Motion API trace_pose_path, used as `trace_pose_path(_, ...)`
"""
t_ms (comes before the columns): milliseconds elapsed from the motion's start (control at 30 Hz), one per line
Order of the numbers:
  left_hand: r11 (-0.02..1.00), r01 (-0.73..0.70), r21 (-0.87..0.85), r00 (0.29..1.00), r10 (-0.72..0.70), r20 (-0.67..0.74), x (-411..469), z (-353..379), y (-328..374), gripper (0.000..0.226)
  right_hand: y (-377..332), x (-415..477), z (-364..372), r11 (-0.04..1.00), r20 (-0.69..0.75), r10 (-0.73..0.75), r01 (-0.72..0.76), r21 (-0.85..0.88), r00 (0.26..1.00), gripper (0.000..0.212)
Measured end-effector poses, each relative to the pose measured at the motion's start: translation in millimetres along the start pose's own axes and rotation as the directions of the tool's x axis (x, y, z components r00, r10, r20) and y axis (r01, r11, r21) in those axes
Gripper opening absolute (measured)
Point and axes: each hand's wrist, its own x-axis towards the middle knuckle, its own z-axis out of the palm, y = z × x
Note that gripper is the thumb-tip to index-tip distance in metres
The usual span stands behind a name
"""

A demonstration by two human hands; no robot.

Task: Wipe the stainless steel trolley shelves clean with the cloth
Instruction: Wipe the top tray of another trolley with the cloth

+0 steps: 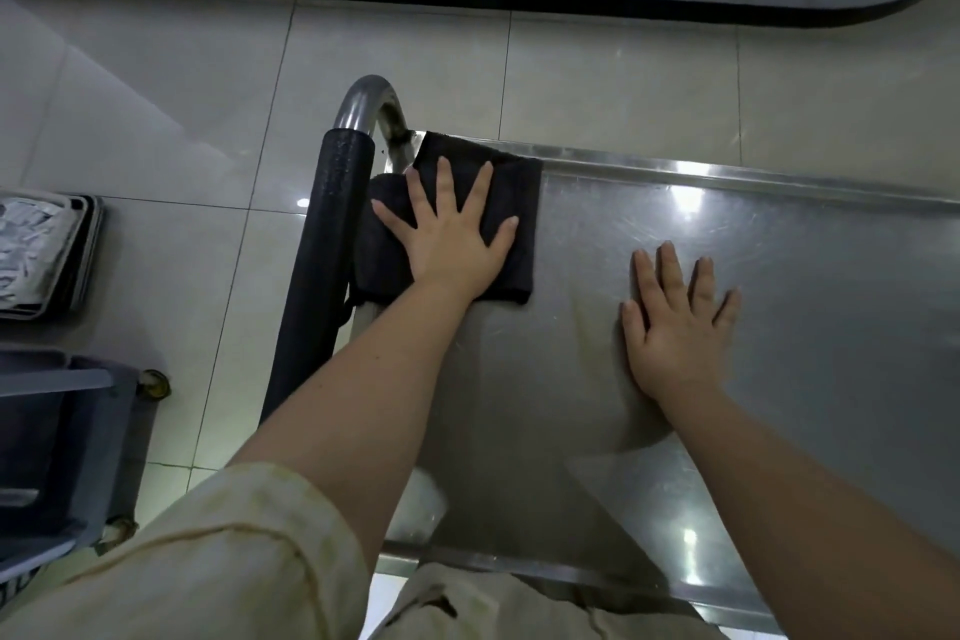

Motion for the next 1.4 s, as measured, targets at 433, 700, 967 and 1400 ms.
trace_pose_path(433, 0.995, -0.096, -0.004, 0.994, 0.096, -0.045, -221.5, 72.4, 3.2, 0.072, 6.7, -8.1, -12.3, 0.992, -0.015, -0.115, 0.116, 0.050, 0.993, 0.055)
trace_pose_path(700, 0.998, -0.045, 0.043, 0.998, 0.044, 0.035, -213.8, 70.0, 9.1, 0.072, 85.3, -84.8, 17.2, 0.998, -0.030, -0.002, 0.004, 0.062, 1.000, 0.063)
trace_pose_path(967, 0.991, -0.136, -0.010, 0.989, 0.137, 0.052, -80.7, 28.2, 57.6, 0.069, 85.0, -83.8, 18.5, 0.999, -0.043, -0.001, 0.002, 0.034, 0.999, 0.063)
trace_pose_path(1400, 0.973, -0.223, -0.050, 0.975, 0.224, 0.008, -133.4, 49.0, 91.1, 0.067, 84.9, -81.8, 18.5, 1.000, -0.050, -0.003, 0.004, 0.023, 0.999, 0.063)
